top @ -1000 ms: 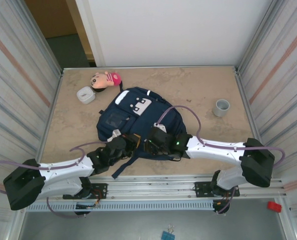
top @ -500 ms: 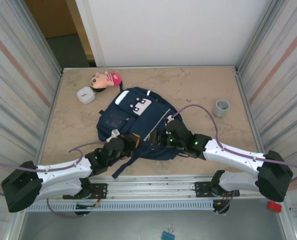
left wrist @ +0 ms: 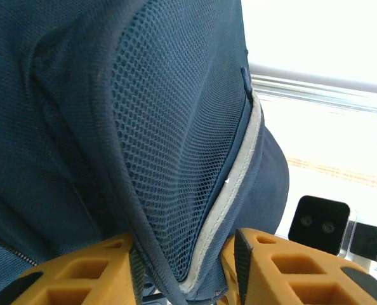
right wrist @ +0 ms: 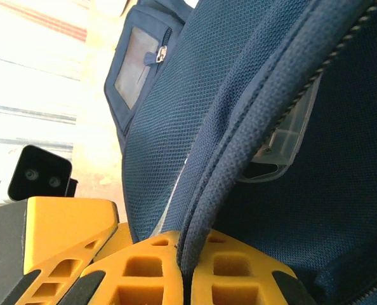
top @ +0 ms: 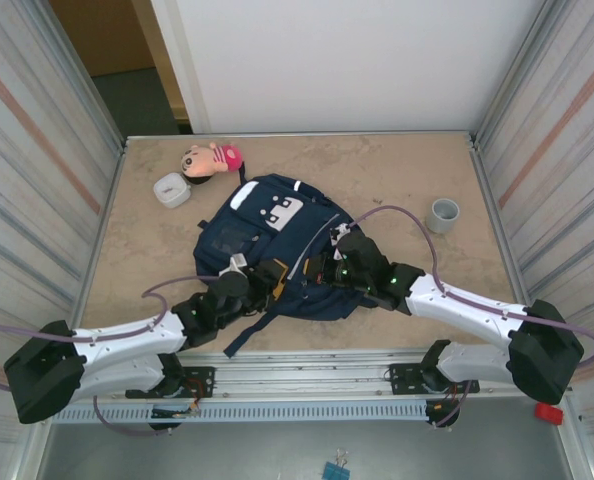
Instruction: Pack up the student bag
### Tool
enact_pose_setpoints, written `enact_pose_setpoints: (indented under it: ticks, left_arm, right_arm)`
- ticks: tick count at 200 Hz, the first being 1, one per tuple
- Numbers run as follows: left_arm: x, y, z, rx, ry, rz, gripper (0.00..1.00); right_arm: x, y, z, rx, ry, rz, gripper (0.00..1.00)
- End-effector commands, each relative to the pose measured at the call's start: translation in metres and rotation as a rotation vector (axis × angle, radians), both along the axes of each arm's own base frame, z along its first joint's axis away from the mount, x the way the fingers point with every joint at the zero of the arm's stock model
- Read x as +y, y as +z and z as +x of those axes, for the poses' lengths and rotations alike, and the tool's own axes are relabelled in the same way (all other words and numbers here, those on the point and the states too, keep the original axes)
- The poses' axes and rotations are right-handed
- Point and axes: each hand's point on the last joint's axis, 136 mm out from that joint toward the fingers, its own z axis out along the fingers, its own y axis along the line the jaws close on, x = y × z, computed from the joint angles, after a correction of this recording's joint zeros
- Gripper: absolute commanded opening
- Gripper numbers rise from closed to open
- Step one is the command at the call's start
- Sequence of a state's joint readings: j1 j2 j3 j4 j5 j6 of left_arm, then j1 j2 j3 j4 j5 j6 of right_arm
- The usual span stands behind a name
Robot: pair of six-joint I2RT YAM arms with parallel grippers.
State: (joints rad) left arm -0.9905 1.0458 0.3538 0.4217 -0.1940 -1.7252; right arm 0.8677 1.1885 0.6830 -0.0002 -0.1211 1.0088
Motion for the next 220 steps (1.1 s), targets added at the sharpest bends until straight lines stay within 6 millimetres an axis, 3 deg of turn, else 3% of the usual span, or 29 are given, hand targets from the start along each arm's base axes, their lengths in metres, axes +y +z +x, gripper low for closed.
enact_pose_setpoints:
  ticks: [1, 49, 72, 81, 106, 117, 139, 160, 187, 220]
  left_arm:
    - [-0.015, 0.033, 0.004, -0.079, -0.037, -0.05, 0.42]
    - [-0.017, 0.011, 0.008, -0.039, -0.018, -0.048, 0.38]
    - [-0.023, 0.011, 0.012, -0.039, -0.013, -0.072, 0.0]
    - [-0.025, 0.013, 0.014, -0.043, -0.013, -0.077, 0.0]
    - [-0.033, 0.021, 0.018, -0.055, -0.017, -0.098, 0.0]
    - [-0.036, 0.023, 0.019, -0.057, -0.018, -0.104, 0.0]
    - [-0.039, 0.025, 0.02, -0.055, -0.023, -0.112, 0.0]
    - [-0.041, 0.026, 0.02, -0.054, -0.028, -0.118, 0.0]
    - [-0.042, 0.031, 0.02, -0.06, -0.033, -0.126, 0.0]
    - [-0.04, 0.035, 0.019, -0.068, -0.031, -0.127, 0.0]
  right_arm:
    - [0.008, 0.026, -0.003, -0.057, 0.064, 0.051, 0.03]
    - [0.0, 0.033, -0.009, -0.047, 0.121, 0.041, 0.06]
    - [0.0, 0.036, -0.01, -0.044, 0.148, 0.029, 0.08]
    - [-0.005, 0.036, -0.01, -0.047, 0.144, -0.002, 0.13]
    - [-0.035, 0.034, -0.013, -0.054, 0.045, -0.173, 0.39]
    - [-0.045, 0.03, -0.022, -0.061, 0.014, -0.259, 0.44]
    - [-0.048, 0.018, -0.041, -0.053, -0.014, -0.35, 0.46]
    - [-0.038, 0.005, -0.051, -0.039, -0.013, -0.369, 0.46]
    - [-0.024, -0.01, -0.049, -0.022, -0.003, -0.392, 0.47]
    - [-0.011, -0.013, -0.038, -0.06, 0.008, -0.386, 0.48]
